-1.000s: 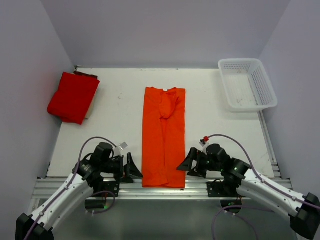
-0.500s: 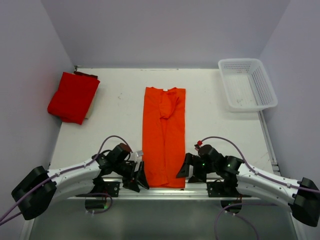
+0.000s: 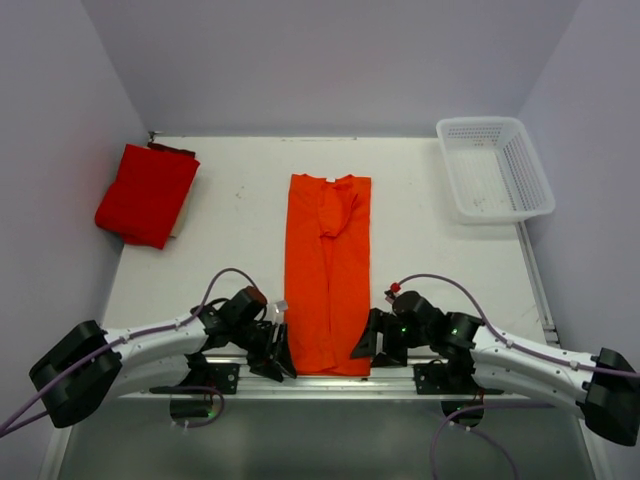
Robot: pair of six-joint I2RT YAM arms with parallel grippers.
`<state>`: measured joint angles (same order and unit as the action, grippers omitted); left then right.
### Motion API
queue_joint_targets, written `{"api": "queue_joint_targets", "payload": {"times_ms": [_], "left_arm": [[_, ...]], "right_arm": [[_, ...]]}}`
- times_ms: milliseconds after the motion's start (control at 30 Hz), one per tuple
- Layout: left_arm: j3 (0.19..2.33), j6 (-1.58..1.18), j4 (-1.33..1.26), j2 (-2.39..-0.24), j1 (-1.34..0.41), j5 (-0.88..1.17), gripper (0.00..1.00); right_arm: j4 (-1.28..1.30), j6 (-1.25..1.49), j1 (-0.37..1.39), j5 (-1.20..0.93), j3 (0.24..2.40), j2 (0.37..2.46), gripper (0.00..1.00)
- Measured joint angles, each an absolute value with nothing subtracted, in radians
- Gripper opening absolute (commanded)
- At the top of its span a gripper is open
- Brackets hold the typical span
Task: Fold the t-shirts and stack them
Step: Fold the tshirt
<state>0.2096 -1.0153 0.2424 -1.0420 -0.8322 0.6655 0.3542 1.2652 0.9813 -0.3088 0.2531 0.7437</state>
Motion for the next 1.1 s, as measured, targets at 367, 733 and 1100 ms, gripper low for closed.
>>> {"api": "queue_joint_targets", "payload": {"times_ms": [367, 733, 1100], "left_arm": [[0.218, -1.068, 0.172, -1.130, -0.836, 0.675, 0.57], [0.224, -1.125, 0.188, -1.109, -0.854, 0.632, 0.54], [0.213, -1.121, 0.083, -1.241, -0.855, 0.651, 0.07]], "right_arm": [[0.309, 1.277, 1.028, -0.310, 0.253, 0.834, 0.71], [0.304, 1.276, 1.047, -0.310, 0.255, 0.851, 0.68], [0.503, 1.210, 1.055, -0.263, 0.325, 0.817, 0.65]]}}
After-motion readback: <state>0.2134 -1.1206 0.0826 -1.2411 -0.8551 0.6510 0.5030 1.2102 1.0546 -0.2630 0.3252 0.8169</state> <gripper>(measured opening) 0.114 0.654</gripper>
